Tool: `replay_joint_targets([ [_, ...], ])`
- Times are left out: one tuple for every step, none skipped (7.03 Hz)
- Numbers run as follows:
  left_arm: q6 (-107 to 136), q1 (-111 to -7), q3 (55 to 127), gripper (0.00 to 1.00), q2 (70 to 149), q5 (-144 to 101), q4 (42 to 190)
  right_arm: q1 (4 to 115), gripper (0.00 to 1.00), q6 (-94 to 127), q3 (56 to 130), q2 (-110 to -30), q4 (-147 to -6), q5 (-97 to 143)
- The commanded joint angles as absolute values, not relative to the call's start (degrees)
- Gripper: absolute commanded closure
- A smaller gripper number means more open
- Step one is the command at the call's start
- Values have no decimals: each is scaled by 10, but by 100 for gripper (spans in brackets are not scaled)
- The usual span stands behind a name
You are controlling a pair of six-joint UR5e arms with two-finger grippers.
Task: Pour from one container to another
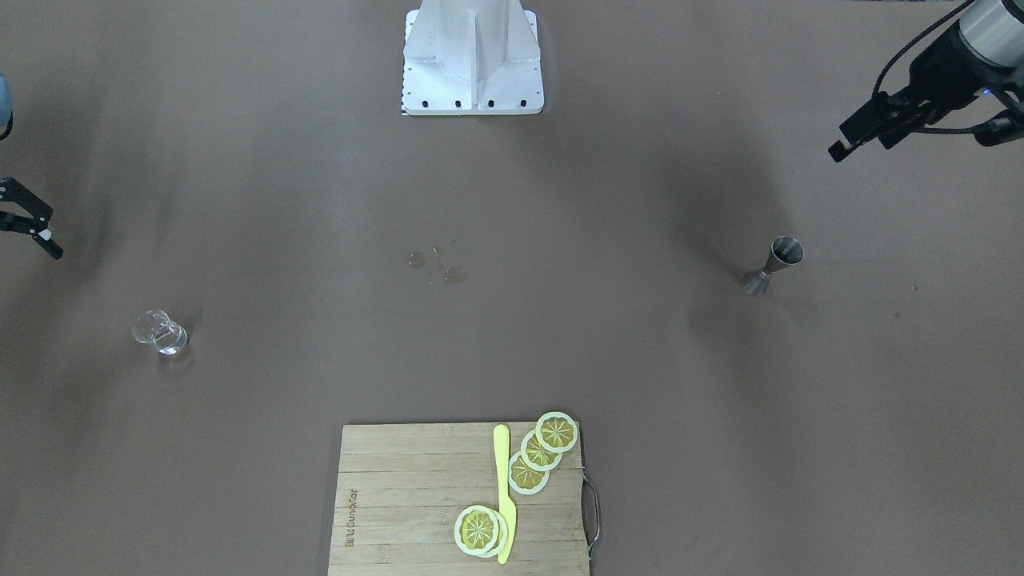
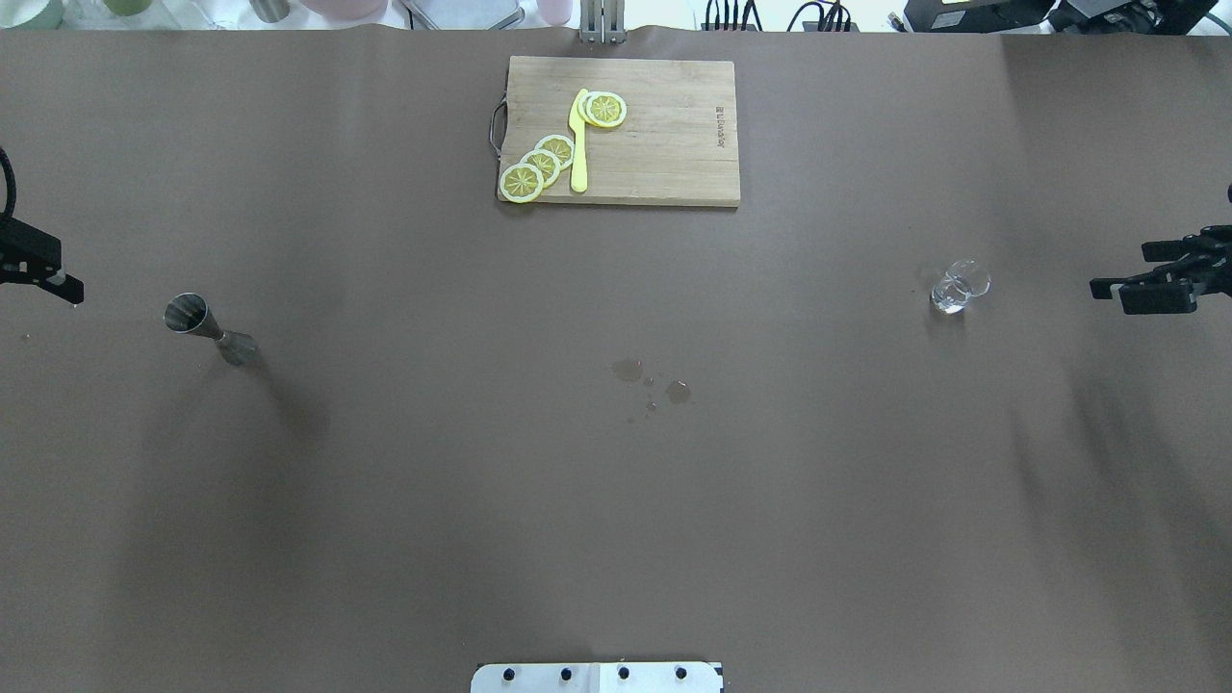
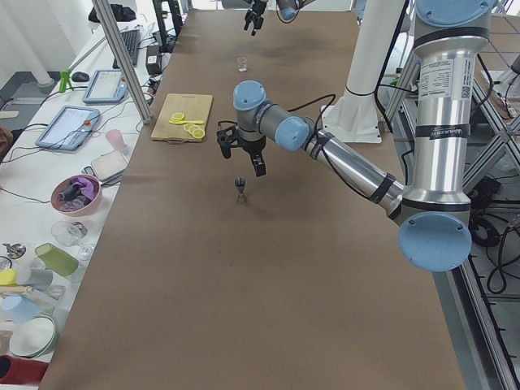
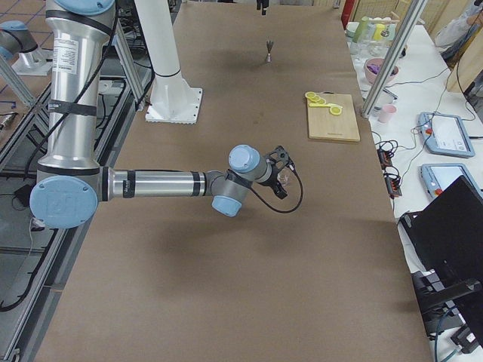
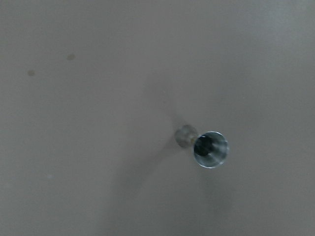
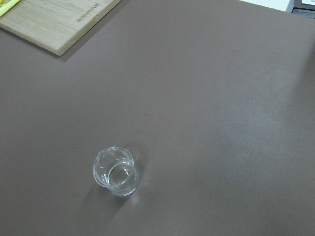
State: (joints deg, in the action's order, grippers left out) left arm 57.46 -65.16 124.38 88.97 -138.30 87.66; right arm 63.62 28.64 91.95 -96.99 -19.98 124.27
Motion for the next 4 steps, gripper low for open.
replay_joint_targets([
  [584,-639,1240,1,876,-1382,899,600,0,277,848,-967,-58,1236],
  [583,-635,1218,1,867,-1373,961,591,1,243,825,-965,-12,1237],
  [583,-614,1197,1,782,-1325,1112,589,1,213,810,-962,3,1244],
  [585,-565,1189,1,728,-1246,1246,589,1,173,796,-945,4,1255],
])
